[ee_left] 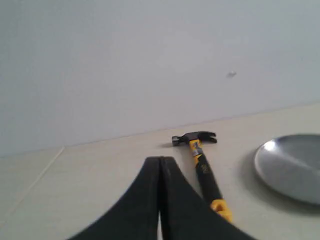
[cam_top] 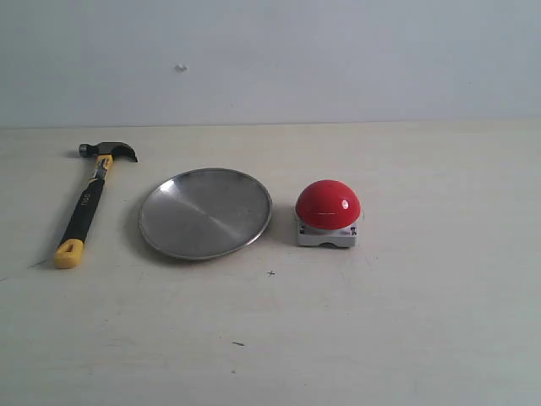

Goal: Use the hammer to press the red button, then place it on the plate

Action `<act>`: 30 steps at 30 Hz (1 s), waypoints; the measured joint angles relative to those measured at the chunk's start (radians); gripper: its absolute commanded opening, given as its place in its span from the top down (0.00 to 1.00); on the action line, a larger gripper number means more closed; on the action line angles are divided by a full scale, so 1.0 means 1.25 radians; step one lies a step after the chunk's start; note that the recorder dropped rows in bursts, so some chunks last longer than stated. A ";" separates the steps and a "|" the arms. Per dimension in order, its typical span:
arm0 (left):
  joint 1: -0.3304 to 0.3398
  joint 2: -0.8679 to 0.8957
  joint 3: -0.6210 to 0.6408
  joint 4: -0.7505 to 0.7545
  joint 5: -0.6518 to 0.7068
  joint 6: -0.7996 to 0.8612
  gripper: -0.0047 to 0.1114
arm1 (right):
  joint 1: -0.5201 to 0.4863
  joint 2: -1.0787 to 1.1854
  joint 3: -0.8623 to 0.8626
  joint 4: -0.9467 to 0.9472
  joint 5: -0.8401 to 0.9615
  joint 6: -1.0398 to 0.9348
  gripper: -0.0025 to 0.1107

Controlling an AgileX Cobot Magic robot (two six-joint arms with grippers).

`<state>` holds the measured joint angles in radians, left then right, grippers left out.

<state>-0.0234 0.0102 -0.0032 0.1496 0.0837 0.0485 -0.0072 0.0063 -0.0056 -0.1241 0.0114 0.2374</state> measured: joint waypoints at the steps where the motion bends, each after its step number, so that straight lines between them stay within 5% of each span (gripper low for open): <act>1: 0.000 0.000 0.000 -0.024 -0.013 -0.061 0.96 | 0.000 0.000 0.000 0.000 0.000 0.000 0.98; 5: 0.000 0.000 0.000 -0.109 -0.056 -0.362 0.96 | 0.000 0.000 0.000 0.000 0.000 0.000 0.98; 8: 0.000 0.000 0.000 -0.126 -0.091 -0.455 0.96 | 0.000 0.000 0.000 0.000 0.000 0.000 0.98; 21: 0.000 0.015 -0.002 -0.168 -0.290 -0.460 0.96 | 0.000 0.000 0.000 0.000 0.000 0.000 0.98; 30: 0.000 0.322 -0.272 -0.264 -0.187 -0.305 0.96 | 0.000 0.000 0.000 0.000 0.000 0.000 0.98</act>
<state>-0.0234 0.4130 -0.3428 -0.1810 -0.1501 -0.3334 -0.0072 0.0063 -0.0056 -0.1241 0.0114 0.2374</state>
